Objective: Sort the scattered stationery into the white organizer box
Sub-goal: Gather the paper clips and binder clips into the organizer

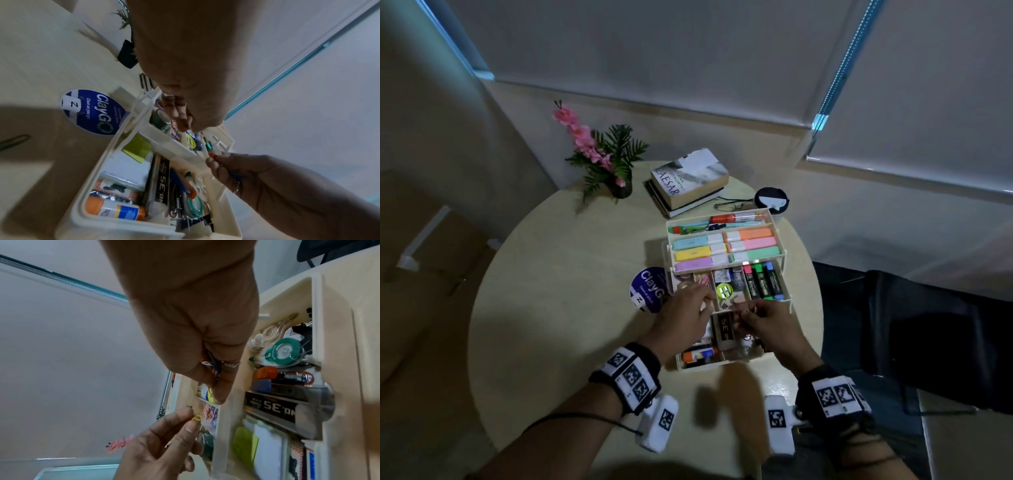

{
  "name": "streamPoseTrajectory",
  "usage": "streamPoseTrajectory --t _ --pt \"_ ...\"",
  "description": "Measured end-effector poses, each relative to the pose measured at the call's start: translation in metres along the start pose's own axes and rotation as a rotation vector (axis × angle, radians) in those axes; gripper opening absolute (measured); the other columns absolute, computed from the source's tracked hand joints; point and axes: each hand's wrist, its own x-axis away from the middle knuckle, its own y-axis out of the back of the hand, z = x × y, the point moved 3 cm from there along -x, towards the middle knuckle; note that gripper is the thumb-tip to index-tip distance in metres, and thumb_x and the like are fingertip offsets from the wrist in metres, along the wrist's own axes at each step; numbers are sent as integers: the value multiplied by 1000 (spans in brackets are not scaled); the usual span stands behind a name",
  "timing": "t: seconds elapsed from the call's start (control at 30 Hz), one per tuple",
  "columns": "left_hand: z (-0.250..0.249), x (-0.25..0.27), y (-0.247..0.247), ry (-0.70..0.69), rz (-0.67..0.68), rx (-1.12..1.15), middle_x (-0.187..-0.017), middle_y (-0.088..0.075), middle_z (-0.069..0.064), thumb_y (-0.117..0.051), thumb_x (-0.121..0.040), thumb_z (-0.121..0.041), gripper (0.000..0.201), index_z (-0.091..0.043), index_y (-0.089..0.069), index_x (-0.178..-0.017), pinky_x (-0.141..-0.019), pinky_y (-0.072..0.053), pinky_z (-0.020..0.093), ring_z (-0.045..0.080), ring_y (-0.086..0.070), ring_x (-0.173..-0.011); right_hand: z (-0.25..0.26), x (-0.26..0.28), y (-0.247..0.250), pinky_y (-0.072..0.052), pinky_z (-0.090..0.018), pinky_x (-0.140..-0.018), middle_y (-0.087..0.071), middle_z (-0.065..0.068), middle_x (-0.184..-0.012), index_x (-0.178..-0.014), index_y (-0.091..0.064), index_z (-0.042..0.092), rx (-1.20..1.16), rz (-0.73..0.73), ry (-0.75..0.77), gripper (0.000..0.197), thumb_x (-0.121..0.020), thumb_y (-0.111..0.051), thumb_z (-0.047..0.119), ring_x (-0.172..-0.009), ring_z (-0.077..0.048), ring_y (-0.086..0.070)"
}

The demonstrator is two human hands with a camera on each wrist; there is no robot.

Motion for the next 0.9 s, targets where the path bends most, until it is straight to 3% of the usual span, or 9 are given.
streamPoseTrajectory --t 0.13,0.23,0.33,0.4,0.47,0.57,0.7,0.77,0.9 --pt "-7 -4 -4 55 30 -219 -122 -62 4 -59 -100 -11 27 -12 -64 -126 -88 -55 40 24 -60 -110 -4 -7 5 -61 -42 -79 -79 -17 -86 -97 -76 3 -50 32 -6 14 -102 -65 9 -81 -26 -75" --pt "-10 -5 -4 60 52 -269 -125 -60 5 -59 -100 -10 29 -11 -62 -128 -85 -51 35 25 -61 -111 4 -9 3 -62 -29 -69 -79 -18 -88 -100 -77 5 -1 70 38 15 -103 -62 8 -77 -18 -75" --pt "-11 -4 -3 61 41 -238 -126 -62 3 -57 -99 -7 32 -14 -64 -130 -83 -49 28 21 -62 -111 13 -19 -3 -63 -39 -73 -78 -15 -86 -95 -76 6 118 101 124 17 -104 -61 8 -78 -26 -76" --pt "-8 1 3 77 -5 -206 -122 -64 -1 -57 -99 -5 31 -16 -66 -126 -74 -43 11 18 -65 -103 20 -29 -13 -60 -36 -64 -78 -9 -82 -91 -74 11 225 110 180 17 -103 -62 8 -69 -17 -73" --pt "-4 9 11 81 -61 -181 -114 -65 -5 -55 -98 -5 25 -18 -67 -116 -62 -35 7 14 -64 -93 30 -38 -26 -60 -31 -65 -79 -2 -84 -93 -76 13 330 120 231 12 -99 -67 9 -69 -7 -72" --pt "9 29 21 95 -121 -137 -105 -67 -8 -55 -96 -5 23 -20 -68 -108 -64 -35 12 9 -61 -84 43 -50 -42 -60 -30 -77 -79 0 -93 -99 -79 14 487 112 271 8 -94 -73 14 -85 -14 -74" --pt "46 72 40 133 -185 -165 -95 -67 -11 -61 -92 -7 19 -23 -69 -99 -63 -33 18 3 -52 -71 50 -51 -54 -48 -28 -71 -75 -8 -92 -97 -77 7 691 88 286 9 -92 -69 10 -86 -24 -68" --pt "73 96 48 183 -182 -173 -94 -68 -12 -64 -89 -6 21 -24 -70 -98 -64 -40 21 1 -50 -68 46 -47 -56 -44 -26 -70 -75 -11 -91 -95 -76 6 718 67 322 10 -92 -67 4 -86 -27 -69" --pt "140 139 49 331 -99 -167 -95 -68 -9 -65 -84 -3 27 -25 -70 -99 -72 -55 31 13 -62 -79 33 -32 -59 -51 -24 -70 -78 -4 -99 -104 -76 11 665 30 407 21 -96 -61 -1 -82 -15 -70"
